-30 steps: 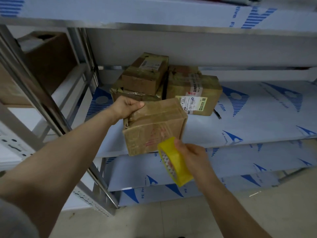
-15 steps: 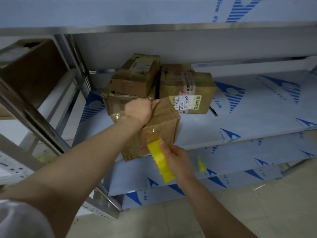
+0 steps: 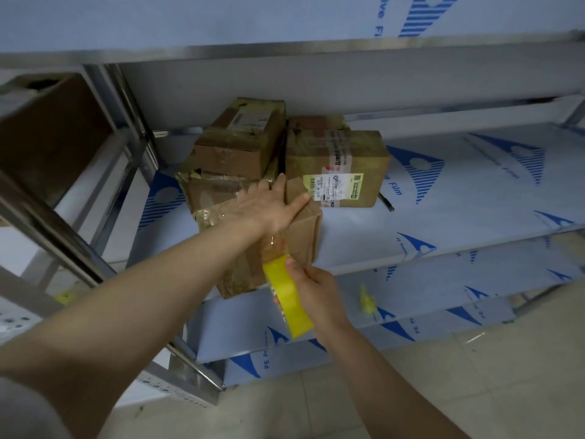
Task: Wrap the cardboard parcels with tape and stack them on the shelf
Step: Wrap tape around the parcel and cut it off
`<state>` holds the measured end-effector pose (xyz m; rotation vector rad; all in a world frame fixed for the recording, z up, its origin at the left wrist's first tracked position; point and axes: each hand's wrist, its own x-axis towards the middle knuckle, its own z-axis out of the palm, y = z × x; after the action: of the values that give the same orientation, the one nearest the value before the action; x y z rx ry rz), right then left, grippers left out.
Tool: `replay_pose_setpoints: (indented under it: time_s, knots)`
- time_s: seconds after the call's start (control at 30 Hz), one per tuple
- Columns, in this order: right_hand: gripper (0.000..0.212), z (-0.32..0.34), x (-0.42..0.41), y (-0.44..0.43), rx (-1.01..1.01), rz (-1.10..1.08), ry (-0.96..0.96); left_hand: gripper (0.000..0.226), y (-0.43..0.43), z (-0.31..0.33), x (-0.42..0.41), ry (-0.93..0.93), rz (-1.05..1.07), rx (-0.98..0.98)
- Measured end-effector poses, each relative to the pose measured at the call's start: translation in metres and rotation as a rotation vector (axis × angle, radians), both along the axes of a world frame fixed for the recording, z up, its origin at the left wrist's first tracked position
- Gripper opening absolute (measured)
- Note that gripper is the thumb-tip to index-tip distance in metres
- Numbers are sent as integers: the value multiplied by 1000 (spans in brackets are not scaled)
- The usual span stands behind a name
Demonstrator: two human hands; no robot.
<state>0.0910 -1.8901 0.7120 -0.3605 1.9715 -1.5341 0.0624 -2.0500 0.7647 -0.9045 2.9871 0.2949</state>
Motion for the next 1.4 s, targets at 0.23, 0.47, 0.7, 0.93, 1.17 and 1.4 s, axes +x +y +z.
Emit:
replay_pose_setpoints:
  time_s: [0.23, 0.47, 0.7, 0.93, 1.17, 1.4]
  knots:
    - [57, -4, -5, 1, -8, 19, -9, 68, -43, -5, 8, 154, 48, -175]
    - [40, -13, -7, -3, -17, 1, -245, 70, -43, 10, 14, 132, 89, 1]
    - [28, -13, -1, -14, -57, 9, -354, 122, 13, 13, 54, -228, 39, -158]
    - [30, -2, 8, -18, -126, 207, -319, 73, -11, 1, 77, -71, -134, -256]
    - [20, 2, -3, -12, -144, 251, -285, 19, 52, -16, 126, 665, 609, 659]
    - [37, 32, -10, -11, 224, 402, 427, 22, 74, -22, 108, 912, 764, 1343]
